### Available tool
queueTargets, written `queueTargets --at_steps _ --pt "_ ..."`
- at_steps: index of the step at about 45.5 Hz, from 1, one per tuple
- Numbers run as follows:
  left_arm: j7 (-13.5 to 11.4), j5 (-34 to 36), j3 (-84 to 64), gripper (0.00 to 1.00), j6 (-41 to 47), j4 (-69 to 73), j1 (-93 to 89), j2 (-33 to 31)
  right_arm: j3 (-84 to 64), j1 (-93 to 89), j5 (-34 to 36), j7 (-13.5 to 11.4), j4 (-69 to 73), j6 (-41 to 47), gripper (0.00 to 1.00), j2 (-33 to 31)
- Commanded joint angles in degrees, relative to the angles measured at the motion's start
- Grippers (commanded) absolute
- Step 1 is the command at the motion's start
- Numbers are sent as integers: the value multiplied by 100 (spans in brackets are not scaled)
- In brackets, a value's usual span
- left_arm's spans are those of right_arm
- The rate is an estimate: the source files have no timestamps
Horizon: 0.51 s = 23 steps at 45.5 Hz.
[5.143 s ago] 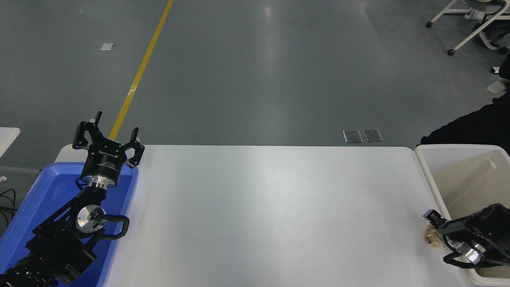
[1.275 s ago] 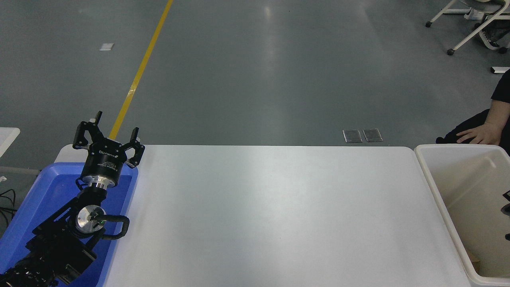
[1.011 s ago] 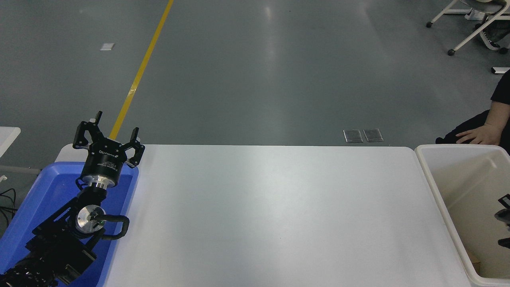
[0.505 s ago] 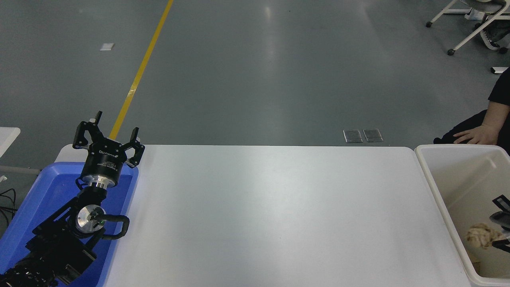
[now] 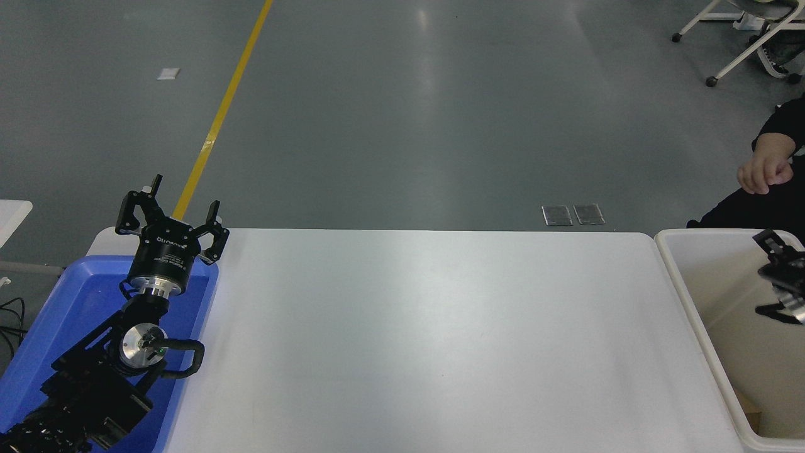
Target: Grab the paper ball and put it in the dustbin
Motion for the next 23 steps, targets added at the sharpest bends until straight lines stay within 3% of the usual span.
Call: queueTargets --at_steps 1,10,18,23 --pt "9 -1 0 98 0 1 1 0 -533 1054 -23 1 197 470 100 418" --pt "0 -1 0 98 0 1 1 0 -1439 1748 -58 1 592 1111 100 849" --pt "0 -1 0 98 0 1 1 0 -1501 2846 -58 -8 2050 1762 100 920" --pt "0 -1 0 98 0 1 1 0 -1676 3690 -58 -8 2666 2648 100 972"
